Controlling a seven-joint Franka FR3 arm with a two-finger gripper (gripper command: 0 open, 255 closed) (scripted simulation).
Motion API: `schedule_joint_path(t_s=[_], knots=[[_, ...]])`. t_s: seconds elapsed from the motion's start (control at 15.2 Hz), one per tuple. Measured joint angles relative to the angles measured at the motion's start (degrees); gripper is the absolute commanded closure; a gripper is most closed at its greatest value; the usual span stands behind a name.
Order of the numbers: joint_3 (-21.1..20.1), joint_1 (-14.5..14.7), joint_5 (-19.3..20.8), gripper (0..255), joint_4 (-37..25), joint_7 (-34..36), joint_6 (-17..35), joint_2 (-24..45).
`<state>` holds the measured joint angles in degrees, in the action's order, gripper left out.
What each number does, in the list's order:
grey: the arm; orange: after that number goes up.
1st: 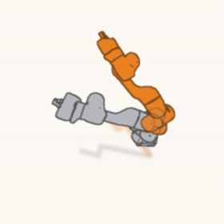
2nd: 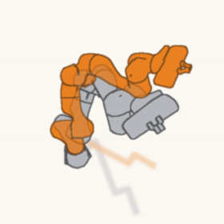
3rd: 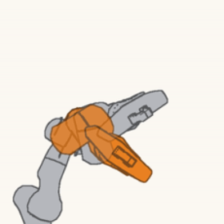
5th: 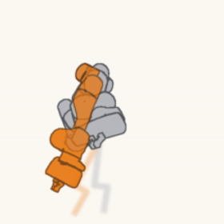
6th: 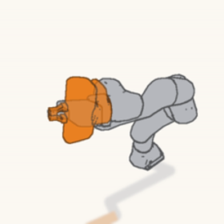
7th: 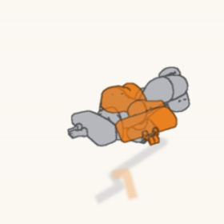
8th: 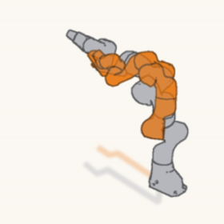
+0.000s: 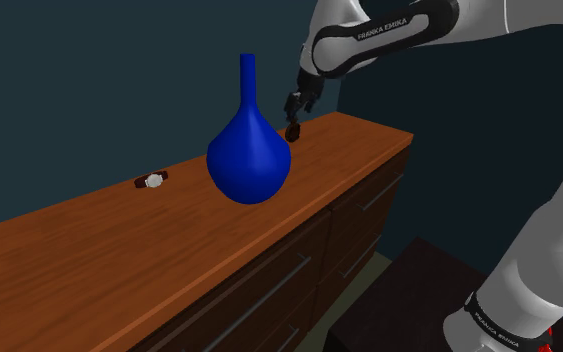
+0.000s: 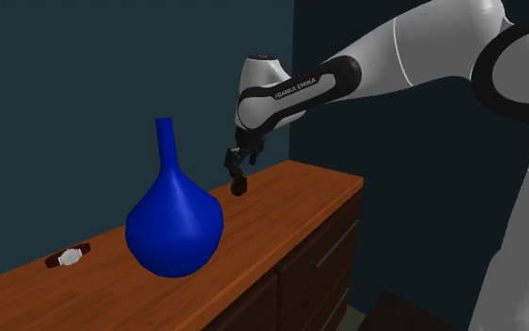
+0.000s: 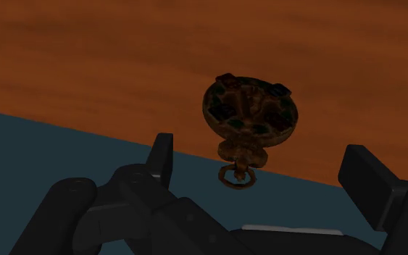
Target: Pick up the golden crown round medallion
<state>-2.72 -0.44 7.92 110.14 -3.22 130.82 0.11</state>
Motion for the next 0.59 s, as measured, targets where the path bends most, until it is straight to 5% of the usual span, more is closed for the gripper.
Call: schedule_joint_path(t_s=[0.59], knots=[[0.10,-0.01,1.22,0,0.37,0.29,6.54,4.78]])
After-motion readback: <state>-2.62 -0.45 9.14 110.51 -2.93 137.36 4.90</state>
